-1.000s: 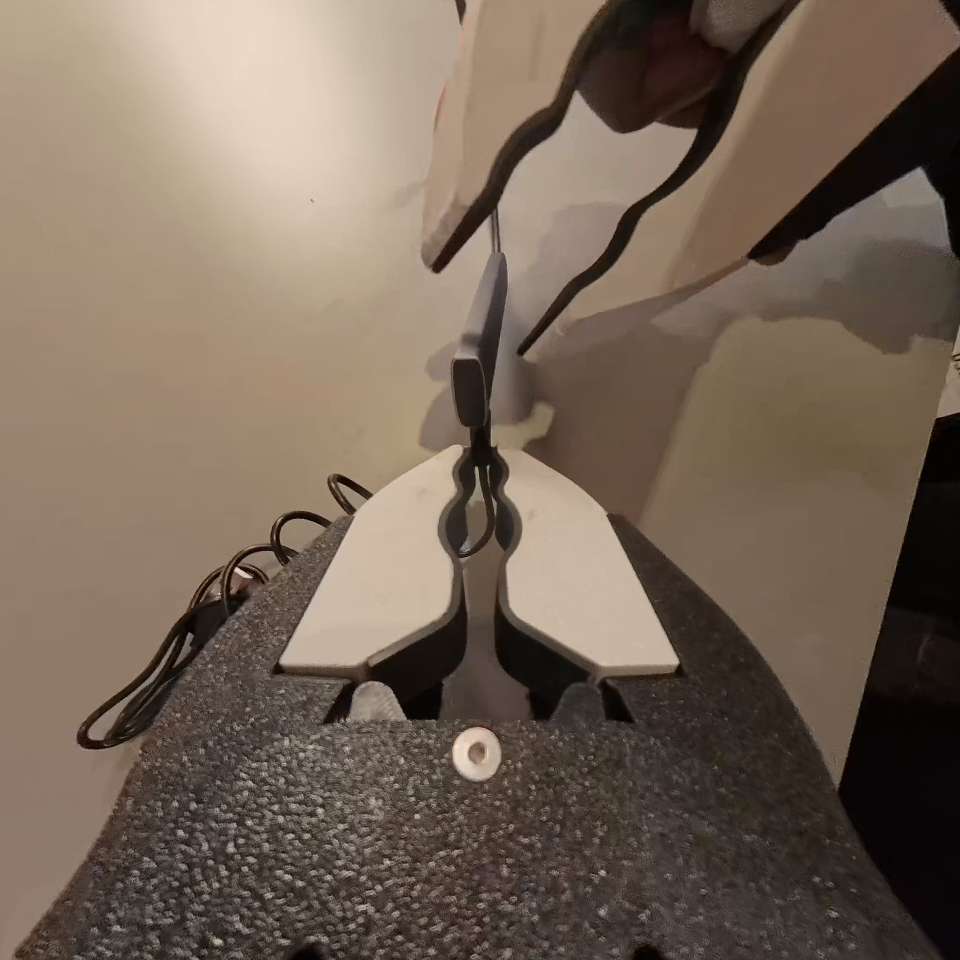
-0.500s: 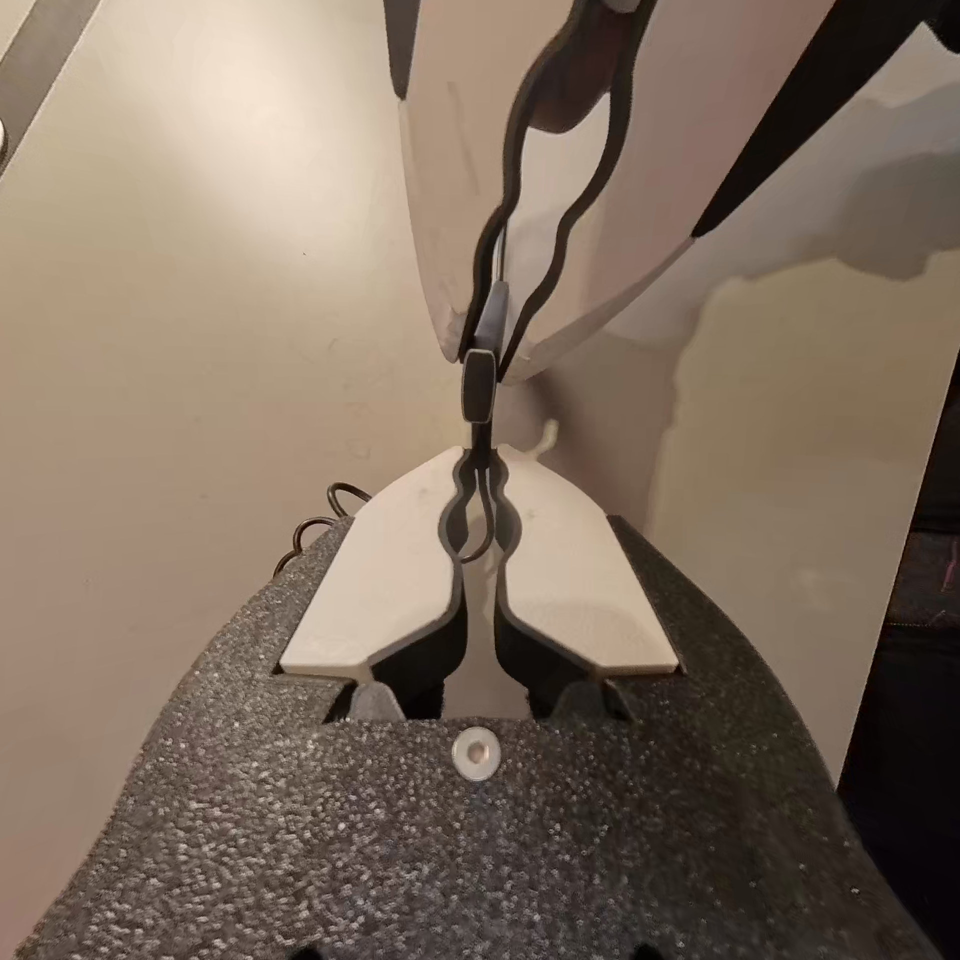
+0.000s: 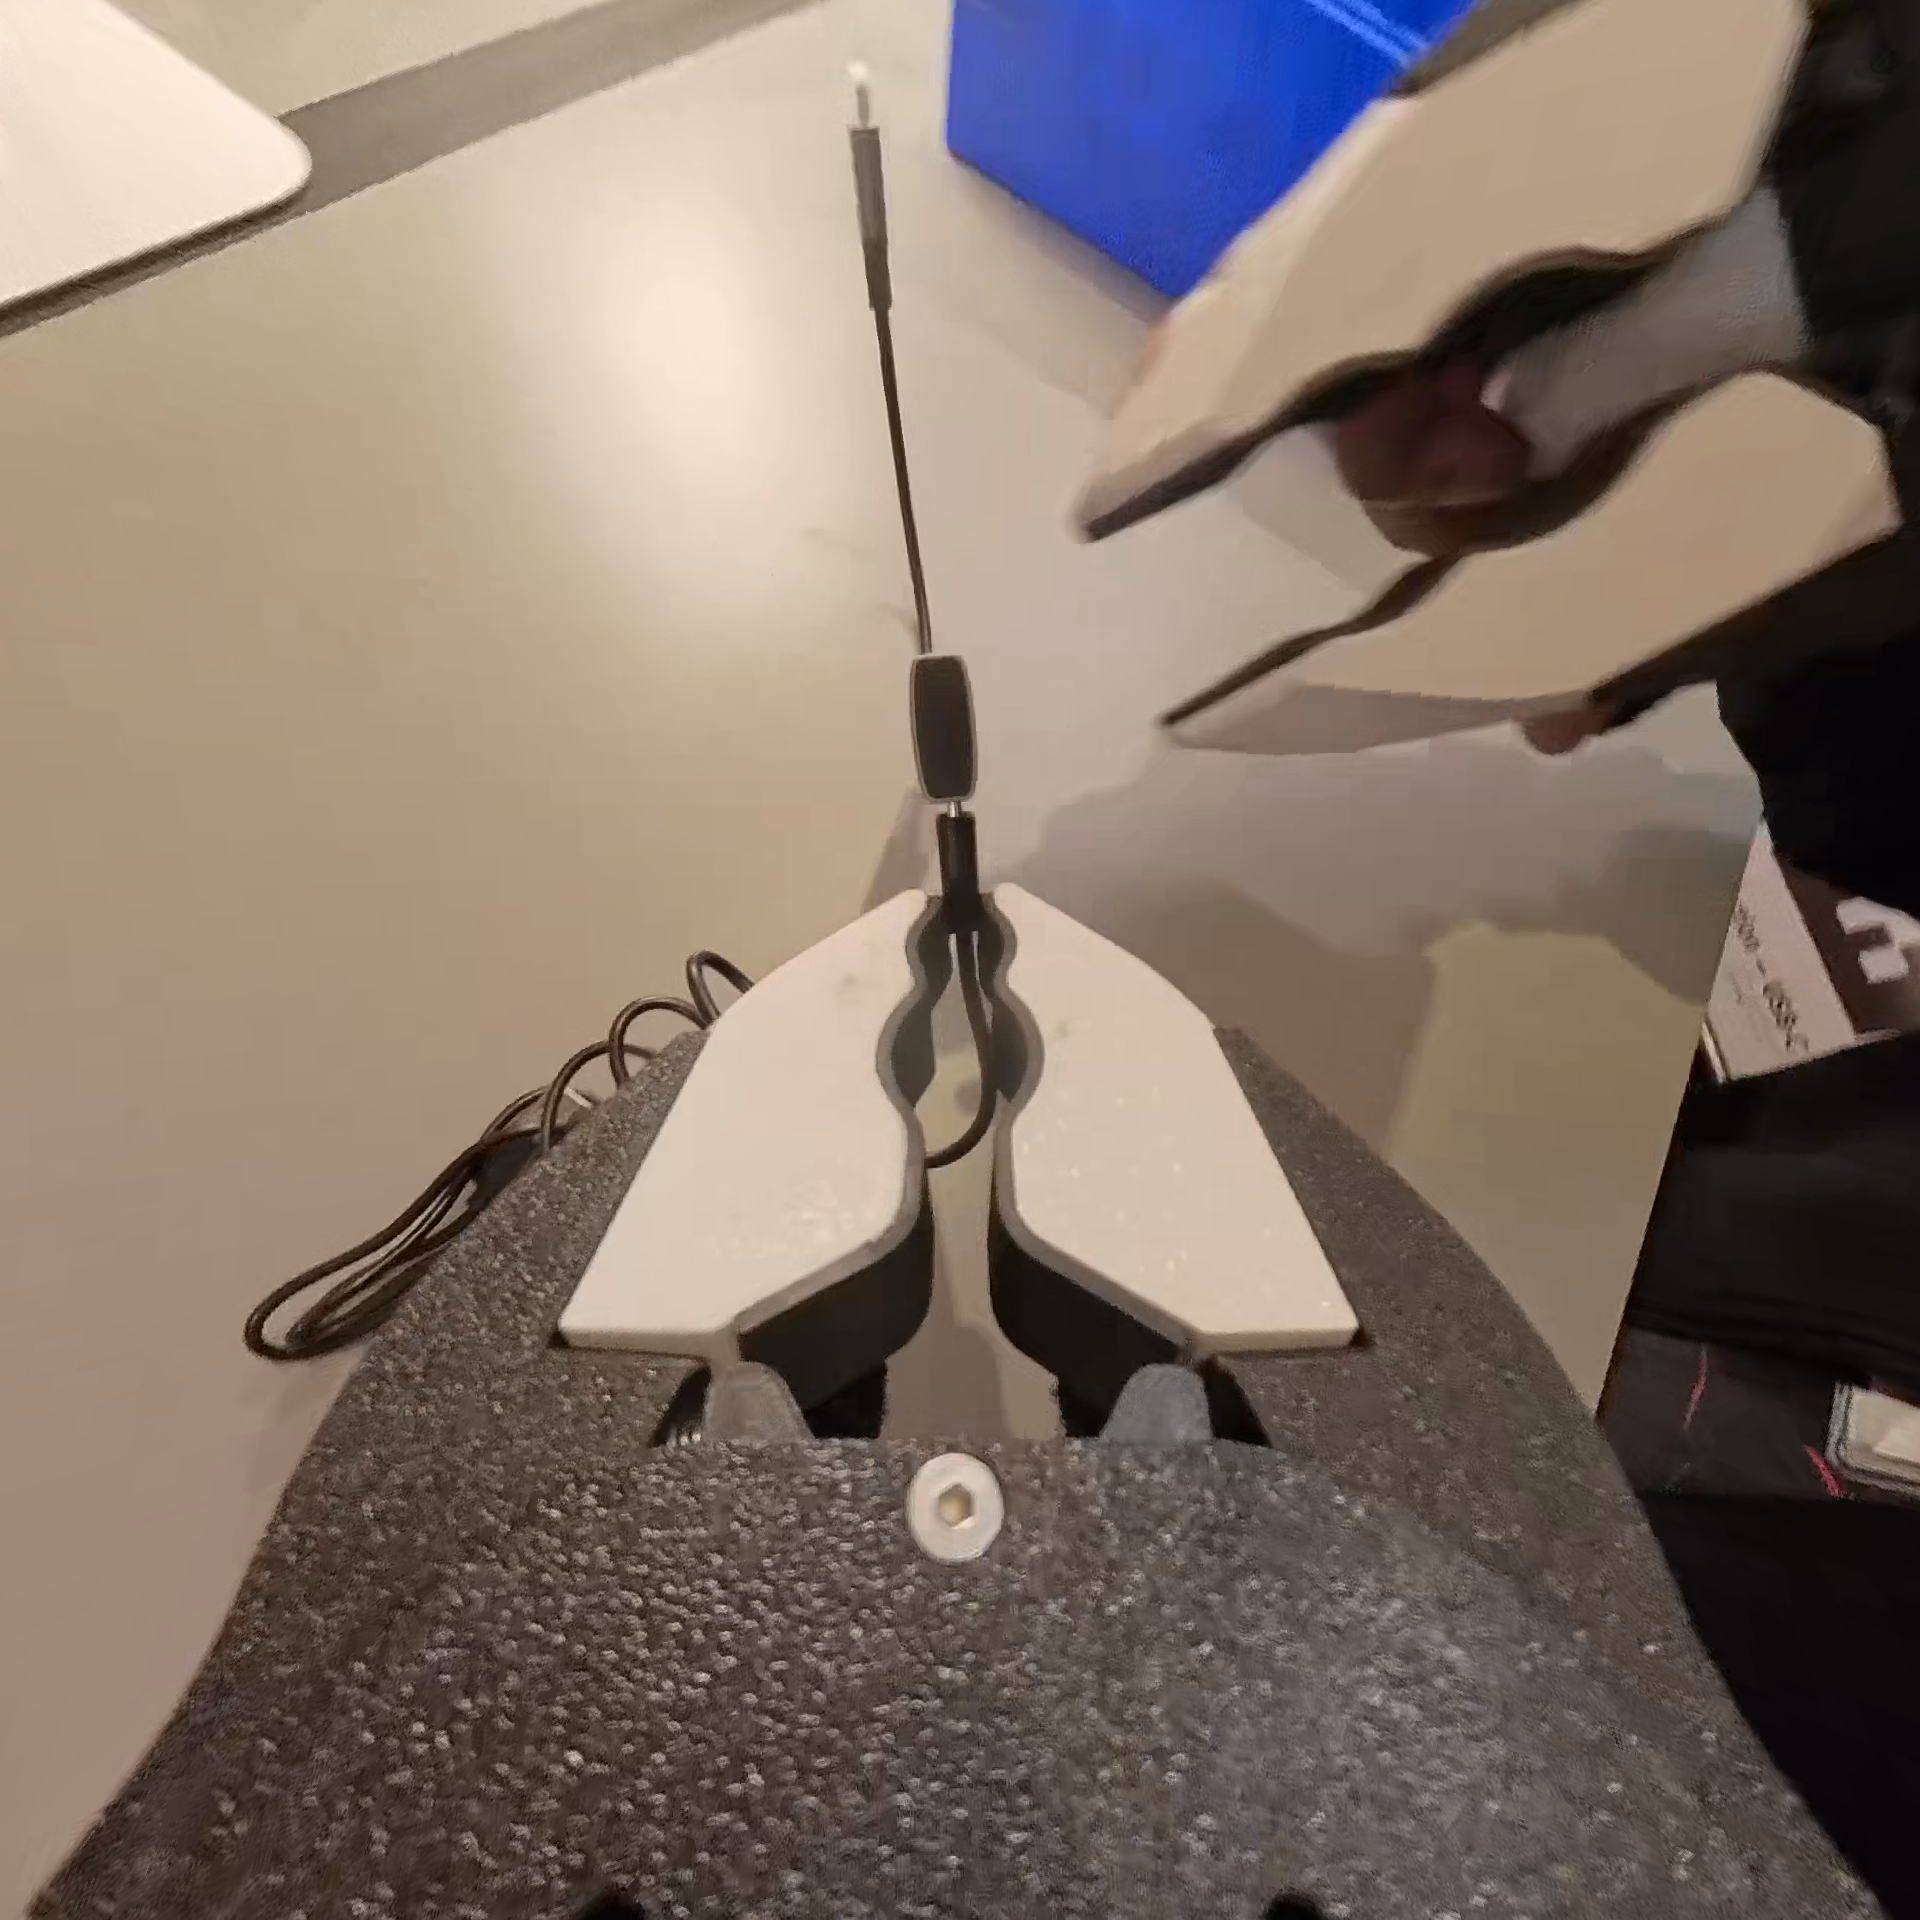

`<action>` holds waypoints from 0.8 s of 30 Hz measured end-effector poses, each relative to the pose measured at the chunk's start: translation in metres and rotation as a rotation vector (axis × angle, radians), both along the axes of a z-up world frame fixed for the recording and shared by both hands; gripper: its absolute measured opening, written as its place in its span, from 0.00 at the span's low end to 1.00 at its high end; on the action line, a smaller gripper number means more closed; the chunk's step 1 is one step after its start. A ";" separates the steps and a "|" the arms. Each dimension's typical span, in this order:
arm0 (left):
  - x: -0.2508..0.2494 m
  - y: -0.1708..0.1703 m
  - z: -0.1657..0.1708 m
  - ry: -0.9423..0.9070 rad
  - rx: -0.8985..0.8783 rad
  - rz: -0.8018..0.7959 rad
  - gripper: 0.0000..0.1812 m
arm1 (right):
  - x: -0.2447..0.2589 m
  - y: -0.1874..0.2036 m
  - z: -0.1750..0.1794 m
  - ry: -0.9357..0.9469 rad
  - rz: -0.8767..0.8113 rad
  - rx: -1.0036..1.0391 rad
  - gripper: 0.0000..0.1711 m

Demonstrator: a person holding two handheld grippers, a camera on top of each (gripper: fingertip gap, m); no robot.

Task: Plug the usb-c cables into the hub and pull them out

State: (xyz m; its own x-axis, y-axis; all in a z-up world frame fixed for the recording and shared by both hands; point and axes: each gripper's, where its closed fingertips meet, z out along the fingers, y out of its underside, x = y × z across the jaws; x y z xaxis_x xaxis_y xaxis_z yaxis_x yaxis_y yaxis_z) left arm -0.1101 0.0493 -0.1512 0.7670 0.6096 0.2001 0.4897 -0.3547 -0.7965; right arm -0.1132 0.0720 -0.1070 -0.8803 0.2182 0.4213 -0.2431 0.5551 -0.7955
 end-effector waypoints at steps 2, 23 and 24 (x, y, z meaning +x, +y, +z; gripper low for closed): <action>-0.008 -0.014 0.007 -0.013 0.082 0.060 0.03 | 0.010 0.000 0.009 0.001 0.003 -0.053 0.16; -0.031 -0.126 -0.041 -0.533 0.594 0.177 0.03 | 0.015 -0.123 -0.070 -0.201 -0.082 0.056 0.28; -0.029 -0.125 -0.046 -0.536 0.558 0.167 0.03 | 0.013 -0.126 -0.073 -0.197 -0.088 0.073 0.28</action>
State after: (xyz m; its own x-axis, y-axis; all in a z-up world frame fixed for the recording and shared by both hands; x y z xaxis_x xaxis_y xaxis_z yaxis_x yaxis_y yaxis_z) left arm -0.1396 -0.0760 -0.1970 0.3867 0.4089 0.8266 0.8685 0.1400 -0.4755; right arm -0.0997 -0.0537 -0.1797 -0.9260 0.2728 0.2609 -0.0354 0.6253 -0.7796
